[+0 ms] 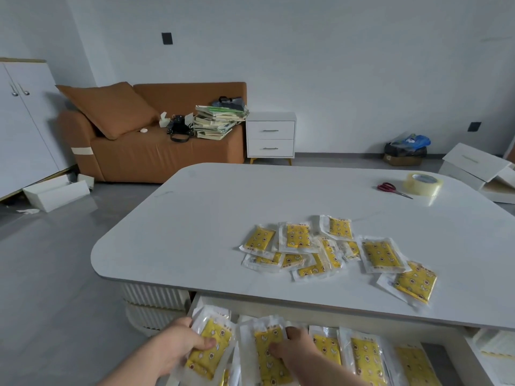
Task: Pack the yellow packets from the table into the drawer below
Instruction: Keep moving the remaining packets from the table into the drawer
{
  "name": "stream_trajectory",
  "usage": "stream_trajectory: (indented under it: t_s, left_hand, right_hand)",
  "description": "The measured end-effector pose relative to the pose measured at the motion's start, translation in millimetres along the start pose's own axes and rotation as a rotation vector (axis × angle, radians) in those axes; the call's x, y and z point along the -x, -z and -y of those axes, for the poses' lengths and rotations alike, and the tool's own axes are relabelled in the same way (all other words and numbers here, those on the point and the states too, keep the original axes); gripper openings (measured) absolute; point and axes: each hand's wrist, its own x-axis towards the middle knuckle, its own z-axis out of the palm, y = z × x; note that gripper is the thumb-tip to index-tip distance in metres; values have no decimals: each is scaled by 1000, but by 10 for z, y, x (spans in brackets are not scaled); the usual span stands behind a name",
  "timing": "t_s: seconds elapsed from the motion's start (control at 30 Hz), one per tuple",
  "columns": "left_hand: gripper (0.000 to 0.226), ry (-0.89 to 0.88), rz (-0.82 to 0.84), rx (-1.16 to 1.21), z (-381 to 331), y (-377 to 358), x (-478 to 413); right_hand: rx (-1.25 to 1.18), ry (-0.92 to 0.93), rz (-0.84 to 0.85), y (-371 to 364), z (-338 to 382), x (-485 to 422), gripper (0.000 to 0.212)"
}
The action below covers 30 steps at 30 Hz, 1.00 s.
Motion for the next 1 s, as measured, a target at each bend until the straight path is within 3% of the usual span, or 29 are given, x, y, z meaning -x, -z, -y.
stream_trajectory:
  t_s: [0.1,0.17,0.27,0.47,0.67,0.8,1.0]
  left_hand:
    - [36,-1,-74,-19,4,-15,-112]
    - [49,-10,-100,-19,12,-38,-190]
    - [71,-3,-109,-37,33,-86,-266]
    - [27,25,-154,-96,48,-113,-403]
    - [56,14,-234,-238,1,-217,-509]
    - [50,-11,-266,-397,-6,-322,-526]
    - [45,-30,-300,-460,-1,-384,-652]
  right_hand:
    - [-32,-29,-66,-41,3,-112,31]
    - [-36,-45,-92,-70,17,-189,42]
    - [-49,-48,-105,-124,32,-259,41]
    - [-117,-73,-98,-243,-9,-324,18]
    - [-99,-98,-123,-287,36,-430,15]
    - [-8,-118,-145,-354,35,-475,24]
    - [126,-50,-177,-432,63,-484,21]
